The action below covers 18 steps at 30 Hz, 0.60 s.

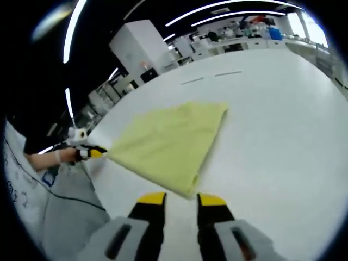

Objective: Fold the garment on the visible template until the final outline fits inside the template.

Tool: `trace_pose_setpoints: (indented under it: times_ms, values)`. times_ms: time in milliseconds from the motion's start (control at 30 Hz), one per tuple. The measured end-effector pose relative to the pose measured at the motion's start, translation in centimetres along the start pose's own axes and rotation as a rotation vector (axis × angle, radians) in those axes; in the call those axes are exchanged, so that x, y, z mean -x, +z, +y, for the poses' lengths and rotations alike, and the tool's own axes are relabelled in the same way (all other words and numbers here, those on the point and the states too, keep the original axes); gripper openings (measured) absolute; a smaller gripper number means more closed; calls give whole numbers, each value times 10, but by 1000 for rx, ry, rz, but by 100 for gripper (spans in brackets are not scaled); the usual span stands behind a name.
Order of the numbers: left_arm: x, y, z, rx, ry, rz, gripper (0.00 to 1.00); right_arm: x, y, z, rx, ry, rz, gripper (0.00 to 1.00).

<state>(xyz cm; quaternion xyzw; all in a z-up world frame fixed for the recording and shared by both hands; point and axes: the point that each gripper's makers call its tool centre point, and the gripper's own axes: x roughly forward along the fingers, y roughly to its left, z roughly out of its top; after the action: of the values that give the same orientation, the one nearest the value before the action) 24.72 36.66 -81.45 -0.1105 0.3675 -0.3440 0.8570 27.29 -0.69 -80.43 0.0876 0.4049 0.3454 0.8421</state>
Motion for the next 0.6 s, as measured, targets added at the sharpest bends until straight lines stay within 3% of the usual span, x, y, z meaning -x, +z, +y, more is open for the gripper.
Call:
trace_pose_setpoints:
  times_ms: [167, 400, 600]
  values:
    - [12, 11, -12, -41, 8, -46, 45, 14, 2, -2, 48, -42, -37, 53]
    - [24, 17, -20, -90, 17, -75, 64, 33, 3, -10, 66, -119, -76, 83]
    - [31, 15, -32, -108, 12, -75, 72, 45, 6, -11, 96, -152, -100, 94]
